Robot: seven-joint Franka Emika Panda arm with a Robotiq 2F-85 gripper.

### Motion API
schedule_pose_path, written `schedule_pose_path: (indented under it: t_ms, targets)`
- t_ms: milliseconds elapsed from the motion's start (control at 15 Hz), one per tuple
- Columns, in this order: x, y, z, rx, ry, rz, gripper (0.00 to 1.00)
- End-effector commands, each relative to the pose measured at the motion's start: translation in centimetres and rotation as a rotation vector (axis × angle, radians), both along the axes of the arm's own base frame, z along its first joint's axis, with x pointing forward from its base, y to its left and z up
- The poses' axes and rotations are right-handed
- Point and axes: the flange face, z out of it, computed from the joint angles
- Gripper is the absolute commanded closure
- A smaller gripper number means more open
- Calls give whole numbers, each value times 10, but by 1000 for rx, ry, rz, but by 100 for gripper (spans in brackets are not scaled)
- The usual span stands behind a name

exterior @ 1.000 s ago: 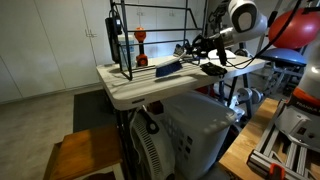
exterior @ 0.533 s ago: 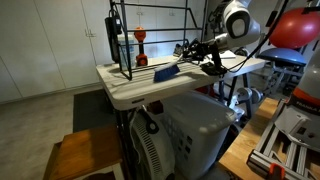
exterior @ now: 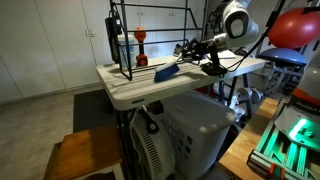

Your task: Put the brush upright

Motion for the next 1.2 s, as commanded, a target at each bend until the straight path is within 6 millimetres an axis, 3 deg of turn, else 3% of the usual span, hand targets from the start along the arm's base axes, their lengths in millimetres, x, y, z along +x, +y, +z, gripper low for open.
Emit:
schedule_pose_path:
  t_ms: [0, 667, 733, 1133]
  targets:
    - [1, 2, -9, -26, -40, 35, 92]
    - [1, -4, -26, -86, -9, 64, 90]
    - [1, -4, -26, -87, -6, 64, 52]
    - [-4, -5, -40, -148, 31, 93, 5]
